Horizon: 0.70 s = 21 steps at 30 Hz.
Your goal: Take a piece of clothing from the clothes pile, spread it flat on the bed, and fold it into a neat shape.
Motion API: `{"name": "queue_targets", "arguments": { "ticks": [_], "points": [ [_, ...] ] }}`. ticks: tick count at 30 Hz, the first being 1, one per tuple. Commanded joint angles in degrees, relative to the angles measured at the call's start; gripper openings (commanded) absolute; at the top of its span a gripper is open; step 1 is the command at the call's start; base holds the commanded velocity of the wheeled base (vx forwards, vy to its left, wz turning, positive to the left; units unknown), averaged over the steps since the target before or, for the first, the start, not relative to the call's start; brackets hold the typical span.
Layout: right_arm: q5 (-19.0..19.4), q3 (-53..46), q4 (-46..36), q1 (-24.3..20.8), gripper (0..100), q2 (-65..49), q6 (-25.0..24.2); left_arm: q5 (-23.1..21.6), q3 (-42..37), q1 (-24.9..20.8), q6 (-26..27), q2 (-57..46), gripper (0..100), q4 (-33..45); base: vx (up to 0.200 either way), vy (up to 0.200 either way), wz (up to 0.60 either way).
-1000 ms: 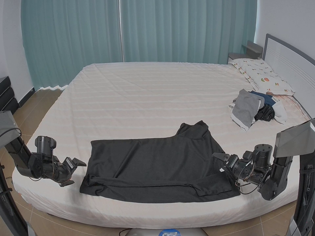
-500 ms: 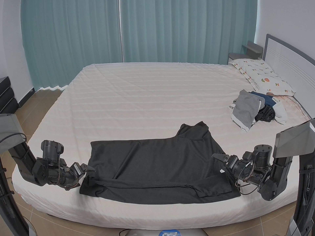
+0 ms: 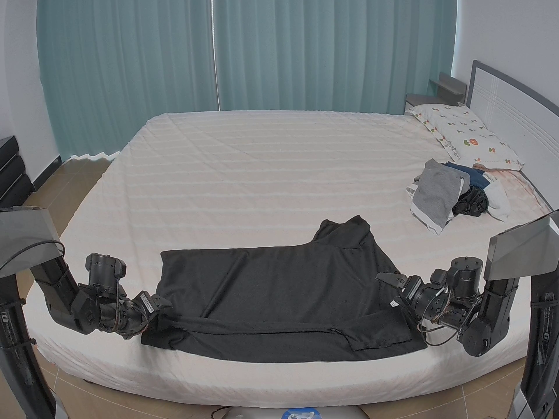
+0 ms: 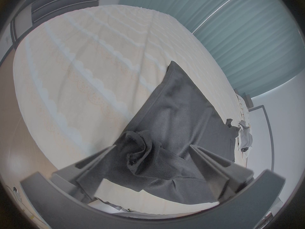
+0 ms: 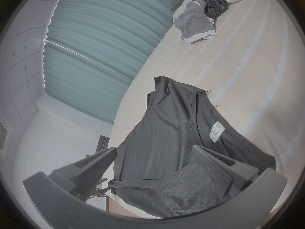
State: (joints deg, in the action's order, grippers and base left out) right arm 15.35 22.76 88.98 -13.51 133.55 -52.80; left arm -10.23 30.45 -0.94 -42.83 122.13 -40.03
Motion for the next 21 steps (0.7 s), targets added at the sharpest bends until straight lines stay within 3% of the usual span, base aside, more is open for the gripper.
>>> {"name": "queue_targets", "arguments": {
  "ticks": [1,9,21],
  "points": [
    [0.03,0.0,0.49,-0.03,100,0.13,-0.02,0.12,0.13,-0.03,-1.21,0.39,0,0.04,0.0,0.0,0.0],
    [0.03,0.0,0.58,0.06,100,0.13,-0.02,0.21,1.01,1.55,-2.35,-0.22,0,0.04,0.0,0.0,0.0],
    [0.03,0.0,0.58,0.06,100,0.22,-0.02,0.12,6.9,3.66,-11.75,0.57,0,0.04,0.0,0.0,0.0]
  ]
}}
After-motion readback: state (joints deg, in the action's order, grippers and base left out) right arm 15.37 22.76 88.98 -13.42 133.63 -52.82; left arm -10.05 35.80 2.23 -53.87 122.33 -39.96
